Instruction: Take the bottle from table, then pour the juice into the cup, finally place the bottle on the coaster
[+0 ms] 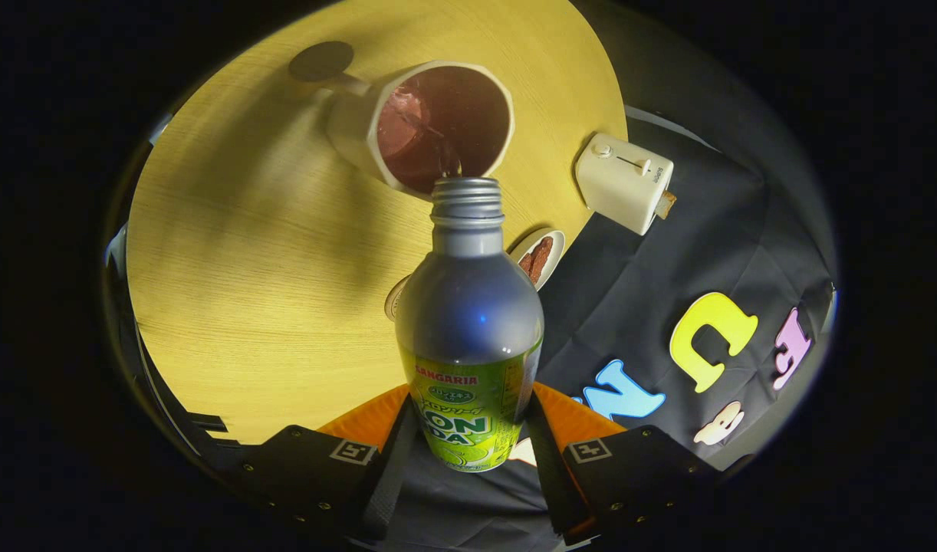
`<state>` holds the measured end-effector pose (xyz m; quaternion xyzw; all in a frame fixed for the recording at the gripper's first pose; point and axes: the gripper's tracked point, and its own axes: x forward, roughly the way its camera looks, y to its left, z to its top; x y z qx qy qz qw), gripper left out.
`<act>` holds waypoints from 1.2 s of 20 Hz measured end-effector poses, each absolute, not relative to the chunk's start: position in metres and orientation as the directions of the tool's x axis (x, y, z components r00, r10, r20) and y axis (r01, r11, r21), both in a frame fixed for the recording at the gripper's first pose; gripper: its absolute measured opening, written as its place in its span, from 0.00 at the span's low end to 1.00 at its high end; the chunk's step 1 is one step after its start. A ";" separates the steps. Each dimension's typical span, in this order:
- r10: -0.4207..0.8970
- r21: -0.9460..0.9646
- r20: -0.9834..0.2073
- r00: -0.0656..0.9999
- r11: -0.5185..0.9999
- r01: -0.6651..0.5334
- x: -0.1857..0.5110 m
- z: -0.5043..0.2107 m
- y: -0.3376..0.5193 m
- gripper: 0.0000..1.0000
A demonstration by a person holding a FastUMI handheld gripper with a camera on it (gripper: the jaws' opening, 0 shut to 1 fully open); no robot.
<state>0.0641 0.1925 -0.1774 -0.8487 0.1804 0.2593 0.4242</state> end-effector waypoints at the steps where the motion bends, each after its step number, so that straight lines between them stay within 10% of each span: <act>1: -0.088 -0.623 -0.592 0.801 -0.581 -0.524 0.065 -0.178 0.194 0.75; 24: -0.091 -0.588 -0.601 0.794 -0.623 -0.516 0.073 -0.188 0.197 0.76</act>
